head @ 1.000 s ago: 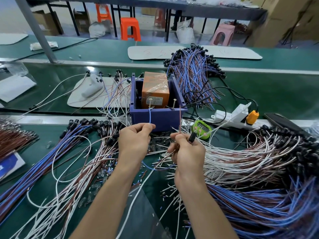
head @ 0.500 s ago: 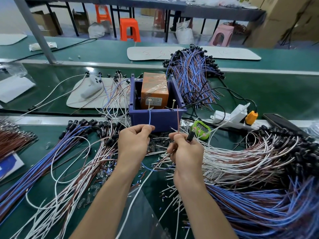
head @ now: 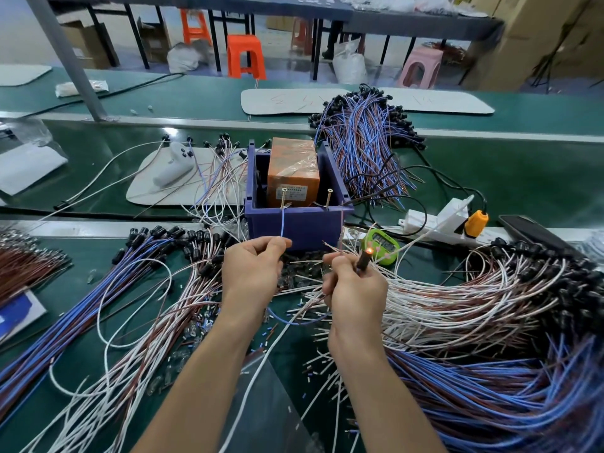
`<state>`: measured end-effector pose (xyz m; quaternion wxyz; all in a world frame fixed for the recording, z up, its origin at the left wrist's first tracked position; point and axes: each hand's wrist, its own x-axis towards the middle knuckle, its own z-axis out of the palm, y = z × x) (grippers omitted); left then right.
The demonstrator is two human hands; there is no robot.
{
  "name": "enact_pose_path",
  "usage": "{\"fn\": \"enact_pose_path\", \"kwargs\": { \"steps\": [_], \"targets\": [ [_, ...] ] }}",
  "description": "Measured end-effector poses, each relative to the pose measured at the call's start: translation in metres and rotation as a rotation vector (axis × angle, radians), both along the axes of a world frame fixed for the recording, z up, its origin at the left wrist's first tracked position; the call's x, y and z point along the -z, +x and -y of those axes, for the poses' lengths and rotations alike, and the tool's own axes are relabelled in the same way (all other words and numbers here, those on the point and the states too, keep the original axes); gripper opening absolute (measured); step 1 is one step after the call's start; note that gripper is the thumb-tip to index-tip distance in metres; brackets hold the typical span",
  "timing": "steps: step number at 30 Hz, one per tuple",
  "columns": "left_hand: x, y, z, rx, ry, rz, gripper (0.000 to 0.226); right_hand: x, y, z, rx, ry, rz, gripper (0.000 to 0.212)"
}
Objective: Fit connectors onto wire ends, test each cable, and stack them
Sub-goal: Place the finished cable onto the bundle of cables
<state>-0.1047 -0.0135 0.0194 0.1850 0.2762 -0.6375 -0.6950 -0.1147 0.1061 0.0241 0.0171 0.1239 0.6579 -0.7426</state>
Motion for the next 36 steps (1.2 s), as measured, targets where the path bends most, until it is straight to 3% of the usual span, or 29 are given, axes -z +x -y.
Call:
{"fn": "enact_pose_path", "kwargs": {
  "steps": [6,13,17,20,26,30,32,36],
  "targets": [
    [-0.009,0.008,-0.003,0.148,-0.032,-0.04,0.021,-0.012,0.004,-0.013,-0.221,-0.073,0.002,0.041],
    [-0.033,0.014,-0.009,0.365,0.074,-0.053,0.019,-0.036,0.011,-0.035,-0.554,-0.038,0.118,0.036],
    [-0.045,0.011,-0.019,0.257,0.099,-0.055,0.031,-0.049,0.01,-0.063,-0.473,-0.062,0.103,0.021],
    [-0.047,0.008,-0.03,0.187,0.025,0.022,0.037,-0.059,0.004,-0.111,-0.339,-0.063,0.008,0.034],
    [-0.04,0.016,-0.075,0.444,-0.506,0.192,0.031,-0.077,0.001,-0.226,-0.148,0.576,-0.072,0.026],
    [-0.036,0.023,-0.109,0.668,-0.737,0.311,0.032,-0.087,0.006,-0.272,-0.093,1.364,-0.036,0.035],
    [-0.031,0.024,-0.126,0.705,-0.768,0.351,0.035,-0.086,0.006,-0.279,-0.06,1.501,0.0,0.037],
    [-0.016,0.024,-0.151,0.694,-0.85,0.444,0.043,-0.073,-0.006,-0.283,-0.1,1.526,0.093,0.032]
  ]
}}
